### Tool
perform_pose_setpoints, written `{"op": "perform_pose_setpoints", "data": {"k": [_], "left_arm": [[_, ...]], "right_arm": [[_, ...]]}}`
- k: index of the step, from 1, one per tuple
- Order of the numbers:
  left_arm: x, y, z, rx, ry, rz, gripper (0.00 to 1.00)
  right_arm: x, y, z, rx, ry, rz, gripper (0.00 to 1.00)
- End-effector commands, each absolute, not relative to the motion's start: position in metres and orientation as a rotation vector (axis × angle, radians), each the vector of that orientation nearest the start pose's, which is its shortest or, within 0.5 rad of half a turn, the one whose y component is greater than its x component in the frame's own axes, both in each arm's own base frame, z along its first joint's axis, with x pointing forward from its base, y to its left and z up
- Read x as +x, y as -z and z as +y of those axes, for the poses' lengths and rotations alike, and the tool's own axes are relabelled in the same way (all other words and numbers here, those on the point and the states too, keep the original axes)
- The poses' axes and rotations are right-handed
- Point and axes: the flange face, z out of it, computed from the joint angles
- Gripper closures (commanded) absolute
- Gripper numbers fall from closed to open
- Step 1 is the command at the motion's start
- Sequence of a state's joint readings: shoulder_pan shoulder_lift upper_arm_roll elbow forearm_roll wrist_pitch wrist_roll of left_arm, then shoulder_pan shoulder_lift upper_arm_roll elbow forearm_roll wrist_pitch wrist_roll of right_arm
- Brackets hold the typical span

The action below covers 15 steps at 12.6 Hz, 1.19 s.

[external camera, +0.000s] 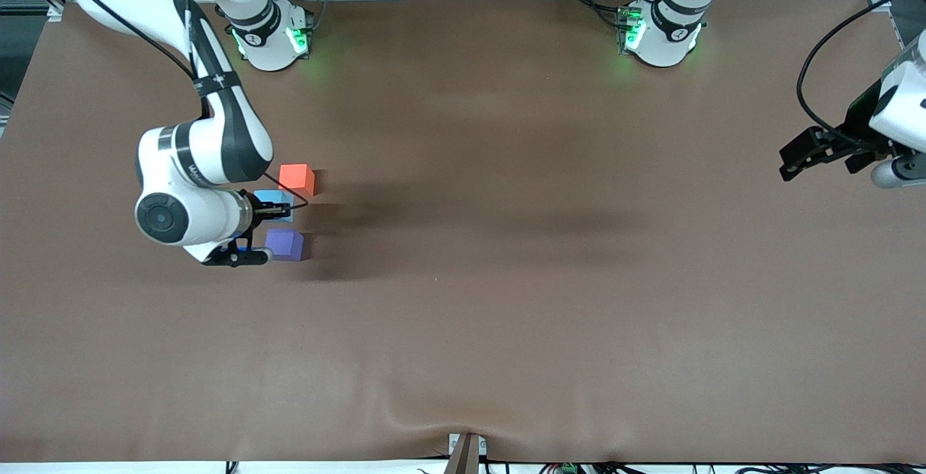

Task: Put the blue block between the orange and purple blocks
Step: 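Carry the blue cube with the right gripper toward the purple cube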

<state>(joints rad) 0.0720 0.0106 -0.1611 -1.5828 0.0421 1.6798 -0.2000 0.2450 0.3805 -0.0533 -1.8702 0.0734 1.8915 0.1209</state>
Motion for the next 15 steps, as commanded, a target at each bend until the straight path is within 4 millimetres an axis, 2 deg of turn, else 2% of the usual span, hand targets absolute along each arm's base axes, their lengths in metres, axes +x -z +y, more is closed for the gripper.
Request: {"op": "perform_pose_setpoints", "data": {"k": [1,3,5,9,12,15], "left_arm": [[0.554,-0.632,-0.036,-3.100,0.096,-0.172,0.00],[0.560,-0.627,-0.025,-3.098,0.088,-0.162,0.00],[0.564,-0.619,-0.028,-3.107,0.075,-0.136,0.00],[0.549,-0.621,-0.030,-3.100,-0.039,-0.150,0.00],[0.549,-0.620,-0.029,-3.099,-0.049,-0.160,0.00],[0.541,-0.632,-0.033,-3.103,-0.021,-0.147,0.00]], "right_arm": [[0.556,-0.289,0.113,-3.112,-0.510,-0.104,0.55],[0.552,-0.285,0.111,-3.114,-0.491,-0.102,0.55],[0.548,-0.278,0.110,-3.116,-0.474,-0.100,0.55],[0.545,-0.270,0.110,-3.118,-0.464,-0.100,0.55],[0.539,-0.258,0.110,-3.121,-0.442,-0.103,0.55],[0.537,-0.251,0.109,-3.123,-0.433,-0.096,0.55]]}}
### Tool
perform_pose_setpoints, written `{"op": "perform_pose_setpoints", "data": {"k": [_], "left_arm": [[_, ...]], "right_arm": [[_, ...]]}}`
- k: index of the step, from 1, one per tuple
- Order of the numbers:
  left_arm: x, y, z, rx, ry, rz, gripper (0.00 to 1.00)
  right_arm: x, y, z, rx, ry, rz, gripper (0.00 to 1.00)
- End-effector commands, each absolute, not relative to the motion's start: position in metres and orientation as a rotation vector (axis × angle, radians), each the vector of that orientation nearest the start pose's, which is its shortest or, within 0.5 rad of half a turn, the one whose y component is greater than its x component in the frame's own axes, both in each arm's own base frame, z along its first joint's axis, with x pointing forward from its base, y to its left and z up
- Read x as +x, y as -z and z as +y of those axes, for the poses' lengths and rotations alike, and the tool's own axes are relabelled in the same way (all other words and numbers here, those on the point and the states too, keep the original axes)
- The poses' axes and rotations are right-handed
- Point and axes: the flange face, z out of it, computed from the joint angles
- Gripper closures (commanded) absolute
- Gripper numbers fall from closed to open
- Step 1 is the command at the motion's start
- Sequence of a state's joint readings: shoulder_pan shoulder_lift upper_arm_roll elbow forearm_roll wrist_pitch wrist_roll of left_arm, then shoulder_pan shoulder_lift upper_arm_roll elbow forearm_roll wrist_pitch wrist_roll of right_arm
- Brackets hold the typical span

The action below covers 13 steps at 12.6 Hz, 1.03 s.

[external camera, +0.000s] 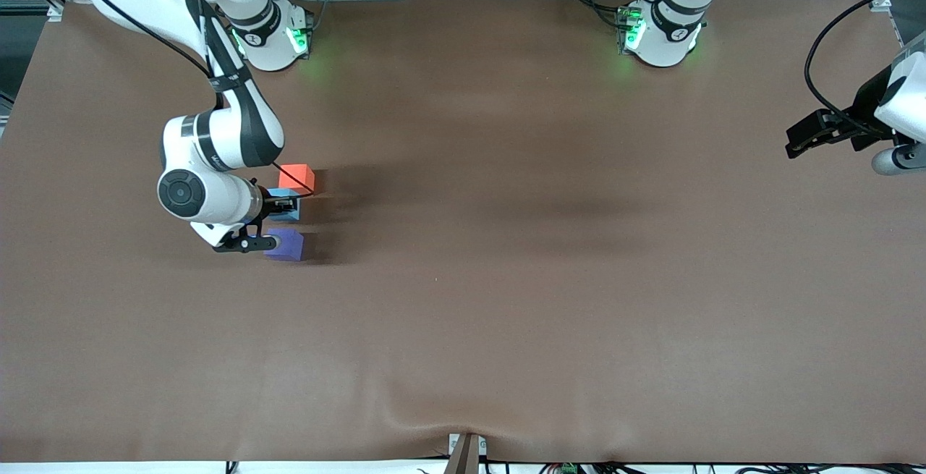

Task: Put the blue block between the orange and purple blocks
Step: 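Lower the blue cube between the orange and purple cubes, open the right gripper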

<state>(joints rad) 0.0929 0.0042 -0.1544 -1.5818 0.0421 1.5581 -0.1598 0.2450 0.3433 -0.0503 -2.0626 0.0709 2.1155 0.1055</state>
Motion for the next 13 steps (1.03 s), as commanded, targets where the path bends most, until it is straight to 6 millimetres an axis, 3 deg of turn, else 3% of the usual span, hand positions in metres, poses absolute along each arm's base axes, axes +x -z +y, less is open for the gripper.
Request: {"op": "perform_pose_setpoints", "data": {"k": [1,4,6,13], "left_arm": [[0.539,-0.635,-0.036,-3.102,-0.016,-0.149,0.00],[0.537,-0.637,-0.040,-3.103,-0.013,-0.140,0.00],[0.529,-0.645,-0.055,-3.101,0.006,-0.100,0.00],[0.524,-0.652,-0.059,-3.100,0.023,-0.062,0.00]], "right_arm": [[0.537,-0.249,0.111,-3.125,-0.418,-0.089,0.55],[0.535,-0.244,0.110,-3.127,-0.394,-0.081,0.55],[0.531,-0.234,0.109,-3.129,-0.358,-0.072,0.55],[0.530,-0.221,0.114,-3.130,-0.352,-0.003,0.55]]}}
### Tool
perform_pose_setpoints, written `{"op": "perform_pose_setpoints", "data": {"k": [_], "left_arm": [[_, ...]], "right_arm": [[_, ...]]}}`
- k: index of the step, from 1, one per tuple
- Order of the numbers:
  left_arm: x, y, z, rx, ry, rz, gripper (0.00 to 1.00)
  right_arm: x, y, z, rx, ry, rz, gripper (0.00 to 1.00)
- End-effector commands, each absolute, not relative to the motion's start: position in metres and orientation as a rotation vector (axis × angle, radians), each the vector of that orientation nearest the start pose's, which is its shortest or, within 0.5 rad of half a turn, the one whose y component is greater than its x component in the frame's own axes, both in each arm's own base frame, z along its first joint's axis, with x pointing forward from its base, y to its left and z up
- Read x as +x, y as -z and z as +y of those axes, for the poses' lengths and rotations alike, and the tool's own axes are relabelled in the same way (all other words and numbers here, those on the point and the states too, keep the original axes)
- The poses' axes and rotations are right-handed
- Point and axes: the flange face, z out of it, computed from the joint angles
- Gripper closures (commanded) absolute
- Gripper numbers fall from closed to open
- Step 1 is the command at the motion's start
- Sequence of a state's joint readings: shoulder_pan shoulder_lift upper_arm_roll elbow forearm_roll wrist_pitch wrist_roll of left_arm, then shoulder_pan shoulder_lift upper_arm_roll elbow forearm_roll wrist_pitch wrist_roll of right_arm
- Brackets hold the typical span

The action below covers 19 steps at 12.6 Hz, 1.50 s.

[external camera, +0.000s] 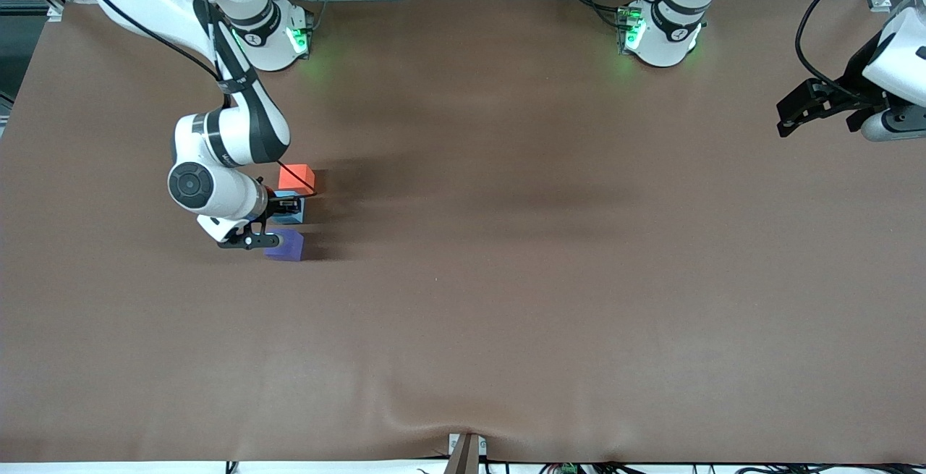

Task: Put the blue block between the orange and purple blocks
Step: 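Lower the blue cube between the orange and purple cubes, open the right gripper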

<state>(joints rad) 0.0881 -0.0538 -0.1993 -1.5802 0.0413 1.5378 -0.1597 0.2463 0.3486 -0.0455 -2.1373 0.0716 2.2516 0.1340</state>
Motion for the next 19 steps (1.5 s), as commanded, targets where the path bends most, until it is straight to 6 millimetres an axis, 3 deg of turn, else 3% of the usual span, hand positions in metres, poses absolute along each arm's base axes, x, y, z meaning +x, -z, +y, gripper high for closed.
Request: {"op": "perform_pose_setpoints", "data": {"k": [1,11,12,13,14,17,19], "left_arm": [[0.524,-0.652,-0.059,-3.100,0.023,-0.065,0.00],[0.524,-0.651,-0.057,-3.100,0.020,-0.070,0.00],[0.524,-0.651,-0.056,-3.100,0.020,-0.072,0.00],[0.524,-0.651,-0.057,-3.100,0.020,-0.070,0.00],[0.524,-0.651,-0.057,-3.100,0.020,-0.070,0.00],[0.524,-0.651,-0.057,-3.100,0.020,-0.069,0.00],[0.524,-0.651,-0.057,-3.100,0.018,-0.067,0.00]], "right_arm": [[0.529,-0.217,0.114,-3.131,-0.347,-0.005,0.55],[0.522,-0.199,0.124,-3.138,-0.309,0.018,0.54],[0.521,-0.198,0.124,-3.139,-0.311,0.018,0.39],[0.521,-0.198,0.123,-3.139,-0.311,0.023,0.08],[0.521,-0.198,0.122,-3.139,-0.325,0.025,0.00],[0.525,-0.210,0.120,-3.136,-0.362,0.034,0.00],[0.536,-0.235,0.126,-3.131,-0.432,0.029,0.00]]}}
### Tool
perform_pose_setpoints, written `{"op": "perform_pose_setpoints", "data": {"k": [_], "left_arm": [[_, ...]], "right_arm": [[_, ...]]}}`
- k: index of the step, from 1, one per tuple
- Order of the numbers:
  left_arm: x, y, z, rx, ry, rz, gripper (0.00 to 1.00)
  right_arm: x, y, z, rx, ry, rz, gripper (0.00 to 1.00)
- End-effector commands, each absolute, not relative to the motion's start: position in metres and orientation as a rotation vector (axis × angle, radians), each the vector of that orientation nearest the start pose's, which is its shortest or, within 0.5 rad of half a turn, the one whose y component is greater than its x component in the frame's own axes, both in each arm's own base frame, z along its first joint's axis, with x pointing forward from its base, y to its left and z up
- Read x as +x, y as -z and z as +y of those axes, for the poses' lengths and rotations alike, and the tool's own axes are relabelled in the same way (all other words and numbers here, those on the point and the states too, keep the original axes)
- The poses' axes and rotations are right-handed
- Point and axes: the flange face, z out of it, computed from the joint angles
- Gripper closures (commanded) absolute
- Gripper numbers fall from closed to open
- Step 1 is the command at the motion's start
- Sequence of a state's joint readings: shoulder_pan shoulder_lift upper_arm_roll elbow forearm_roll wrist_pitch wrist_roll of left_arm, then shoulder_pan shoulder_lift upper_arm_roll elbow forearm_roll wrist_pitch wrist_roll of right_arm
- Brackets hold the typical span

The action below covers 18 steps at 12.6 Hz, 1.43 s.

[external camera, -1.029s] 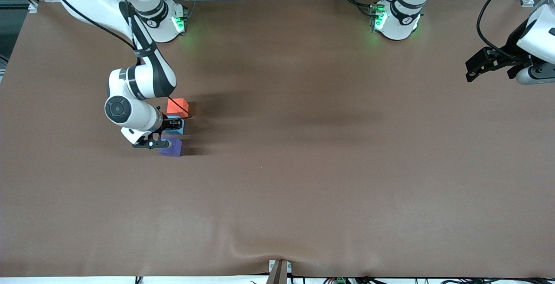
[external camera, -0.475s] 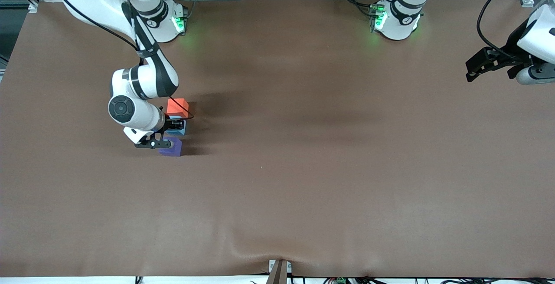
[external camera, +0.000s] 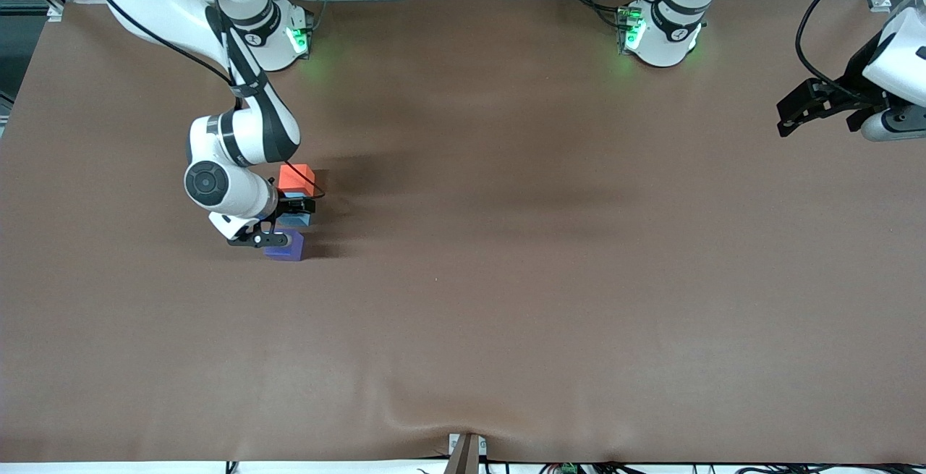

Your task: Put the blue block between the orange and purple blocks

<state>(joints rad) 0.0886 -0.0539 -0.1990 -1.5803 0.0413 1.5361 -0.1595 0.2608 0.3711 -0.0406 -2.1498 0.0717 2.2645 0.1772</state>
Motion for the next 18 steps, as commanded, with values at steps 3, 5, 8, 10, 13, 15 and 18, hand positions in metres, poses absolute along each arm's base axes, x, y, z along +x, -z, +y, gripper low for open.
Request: {"op": "perform_pose_setpoints", "data": {"k": [3,5,8,10,13,15,18], "left_arm": [[0.524,-0.652,-0.057,-3.100,0.023,-0.070,0.00],[0.520,-0.657,-0.057,-3.098,0.032,-0.070,0.00],[0.517,-0.657,-0.057,-3.096,0.006,-0.071,0.00],[0.517,-0.657,-0.057,-3.096,0.008,-0.071,0.00],[0.515,-0.659,-0.058,-3.095,0.009,-0.071,0.00],[0.511,-0.659,-0.062,-3.091,-0.014,-0.084,0.00],[0.509,-0.660,-0.065,-3.090,-0.016,-0.079,0.00]], "right_arm": [[0.564,-0.290,0.141,-3.130,-0.431,0.154,0.00],[0.598,-0.353,0.152,-3.121,-0.374,0.134,0.00],[0.640,-0.420,0.160,-3.107,-0.155,0.108,0.00],[0.656,-0.453,0.157,-3.100,-0.040,0.117,0.00],[0.676,-0.506,0.121,-3.066,0.121,0.203,0.00],[0.676,-0.530,0.090,-3.057,0.103,0.263,0.00],[0.654,-0.581,0.068,-3.113,-0.053,0.283,0.00]]}}
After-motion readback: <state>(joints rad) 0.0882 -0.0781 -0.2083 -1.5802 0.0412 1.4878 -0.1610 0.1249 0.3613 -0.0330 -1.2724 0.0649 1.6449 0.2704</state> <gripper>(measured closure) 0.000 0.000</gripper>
